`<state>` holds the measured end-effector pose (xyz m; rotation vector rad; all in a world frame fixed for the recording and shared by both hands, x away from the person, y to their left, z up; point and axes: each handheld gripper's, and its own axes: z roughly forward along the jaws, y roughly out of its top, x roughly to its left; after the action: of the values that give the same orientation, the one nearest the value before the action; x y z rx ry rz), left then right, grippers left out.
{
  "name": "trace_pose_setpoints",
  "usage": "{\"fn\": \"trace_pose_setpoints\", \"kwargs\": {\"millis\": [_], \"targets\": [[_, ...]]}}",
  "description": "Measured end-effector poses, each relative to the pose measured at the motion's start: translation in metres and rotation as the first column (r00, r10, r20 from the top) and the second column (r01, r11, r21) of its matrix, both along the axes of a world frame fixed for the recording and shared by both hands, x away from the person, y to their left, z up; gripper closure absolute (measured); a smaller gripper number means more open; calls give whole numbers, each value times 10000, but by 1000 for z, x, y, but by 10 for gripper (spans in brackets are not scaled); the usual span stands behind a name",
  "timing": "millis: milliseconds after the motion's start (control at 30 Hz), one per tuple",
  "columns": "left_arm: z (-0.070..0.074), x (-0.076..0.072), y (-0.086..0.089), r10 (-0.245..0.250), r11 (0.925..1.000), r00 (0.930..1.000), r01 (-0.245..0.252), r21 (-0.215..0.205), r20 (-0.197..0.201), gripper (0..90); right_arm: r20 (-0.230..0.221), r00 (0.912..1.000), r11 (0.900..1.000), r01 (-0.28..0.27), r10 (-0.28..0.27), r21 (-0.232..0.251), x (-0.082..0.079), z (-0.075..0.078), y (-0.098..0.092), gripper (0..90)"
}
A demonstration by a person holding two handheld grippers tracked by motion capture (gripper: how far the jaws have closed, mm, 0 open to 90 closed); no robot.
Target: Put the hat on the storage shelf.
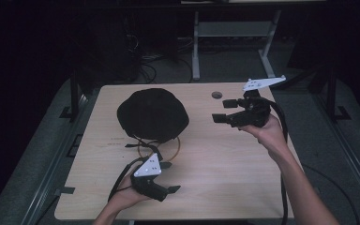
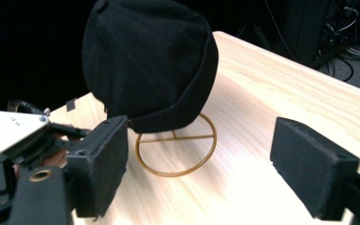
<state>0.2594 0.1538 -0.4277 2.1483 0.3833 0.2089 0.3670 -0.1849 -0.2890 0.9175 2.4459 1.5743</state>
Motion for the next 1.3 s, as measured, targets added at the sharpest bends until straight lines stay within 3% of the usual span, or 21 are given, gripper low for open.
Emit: {"fn": "trace_pose_setpoints", "kwargs": {"millis": [267, 367, 633, 967, 1300], "targets": [[0, 0, -1, -67, 10000, 10000, 67, -8, 11, 187, -154, 9998, 9999, 109, -110, -80, -2, -7, -11, 191], [0, 0, -1, -70, 9997, 9999, 66, -247, -131, 184, -247, 9995, 9998, 172, -175, -127, -4, -15, -17, 180], [-2, 1, -1, 37, 9999, 9999, -39, -104, -151, 183, -513, 9983, 9996, 286, -283, 40, -6, -33, -29, 172], [-1, 1, 1, 133, 9999, 9999, -133, 10, -19, 183, -587, 9969, 9982, 548, -533, 241, -9, -44, -40, 171], [-1, 2, 2, 341, 9994, 9994, -341, 6, -9, 184, -937, 9933, 9975, 692, -678, 119, -13, -59, -51, 156]]}}
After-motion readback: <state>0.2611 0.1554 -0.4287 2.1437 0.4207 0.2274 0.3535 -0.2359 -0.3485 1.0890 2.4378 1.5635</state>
